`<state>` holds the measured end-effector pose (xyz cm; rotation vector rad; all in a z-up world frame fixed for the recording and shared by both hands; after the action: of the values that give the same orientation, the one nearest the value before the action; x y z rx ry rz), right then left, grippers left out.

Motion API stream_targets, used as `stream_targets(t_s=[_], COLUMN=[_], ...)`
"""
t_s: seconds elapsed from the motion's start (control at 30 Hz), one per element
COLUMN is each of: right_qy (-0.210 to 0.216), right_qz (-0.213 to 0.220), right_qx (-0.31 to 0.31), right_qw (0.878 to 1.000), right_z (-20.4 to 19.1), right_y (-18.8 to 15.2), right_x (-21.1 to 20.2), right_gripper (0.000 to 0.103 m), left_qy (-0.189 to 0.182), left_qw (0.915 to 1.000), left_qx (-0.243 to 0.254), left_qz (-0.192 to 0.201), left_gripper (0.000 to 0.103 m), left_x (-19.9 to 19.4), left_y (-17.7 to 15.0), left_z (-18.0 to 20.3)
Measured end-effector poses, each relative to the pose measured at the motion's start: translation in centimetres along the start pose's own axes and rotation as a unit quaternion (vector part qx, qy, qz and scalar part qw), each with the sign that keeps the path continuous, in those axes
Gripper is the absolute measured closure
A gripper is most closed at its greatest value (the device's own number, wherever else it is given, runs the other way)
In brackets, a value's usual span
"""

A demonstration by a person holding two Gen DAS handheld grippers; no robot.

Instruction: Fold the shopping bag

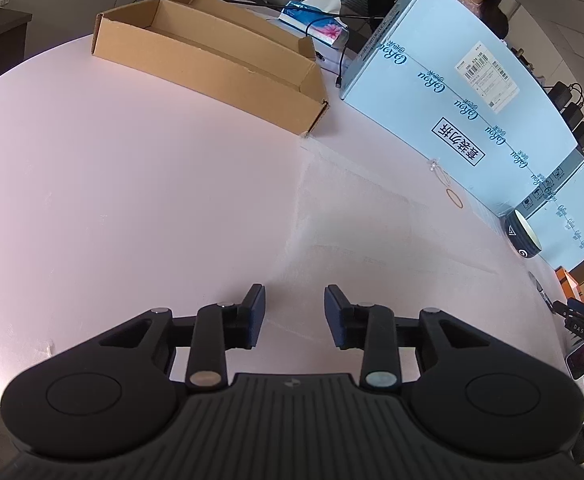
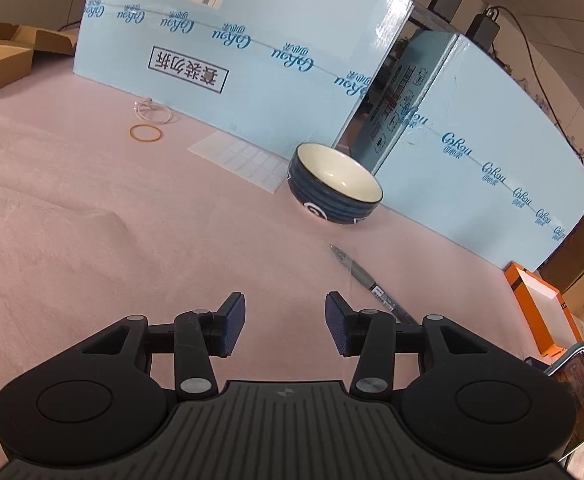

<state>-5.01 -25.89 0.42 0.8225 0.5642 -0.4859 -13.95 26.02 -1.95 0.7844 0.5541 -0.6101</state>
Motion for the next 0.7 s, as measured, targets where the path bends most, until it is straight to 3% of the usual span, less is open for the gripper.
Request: stream_targets(t_s=[0.1,0.2,0.23,0.3,0.43,0.6,0.7], right_qy=[0.092,0.146,0.153,0.167,0.171,0.174,0.183], right_qz=[-0.086,-0.154,-0.166,-0.194,-0.208,-0.198,-0.163], right_qx=[0.014,0.014,0.016,0.022,0.029,0.04,0.072], right_qw=[0.992,0.977,0.974,0.967,0.963,0.964,0.967], right_z=[0.6,0.6,0.5,0.1,-0.4,-0.1,0.5], right_y=[0.6,1.6,1.7,1.9,1.9,1.9,1.5], right_x=[1.4,1.7,1.8,2.1,2.6,2.2,1.0], right_gripper=[0.061,0.061,0.061,0.061,0.061,0.061,0.06], left_qy=[0.021,0.053,0.074,0.093,0.124,0.116,0.115], left_qw=[0.9993,0.9962,0.9922,0.9871,0.9764,0.9789,0.9814], left_qx=[0.026,0.044,0.058,0.084,0.134,0.117,0.11], left_qz=[-0.014,-0.054,-0.081,-0.1,-0.115,-0.122,-0.107], left_gripper=[0.072,0.072,0.072,0.069,0.066,0.064,0.052], left_x=[-0.4,-0.8,-0.9,-1.1,-1.1,-0.1,0.1], left_y=[1.0,2.3,3.0,3.6,3.9,3.5,2.7], left_z=[1.5,3.2,4.3,5.6,7.4,5.8,4.8])
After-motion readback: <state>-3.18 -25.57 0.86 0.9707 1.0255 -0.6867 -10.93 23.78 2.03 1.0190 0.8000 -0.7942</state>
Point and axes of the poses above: each gripper's, at about its wrist camera, not at the fingertips, and x roughly the way its jaws point, z to its right, y to its top, the point moved 3 cm from there along x, roughly the way its jaws point, and after that the axes turned 14 degrees about -x, right-handed, at the moved point
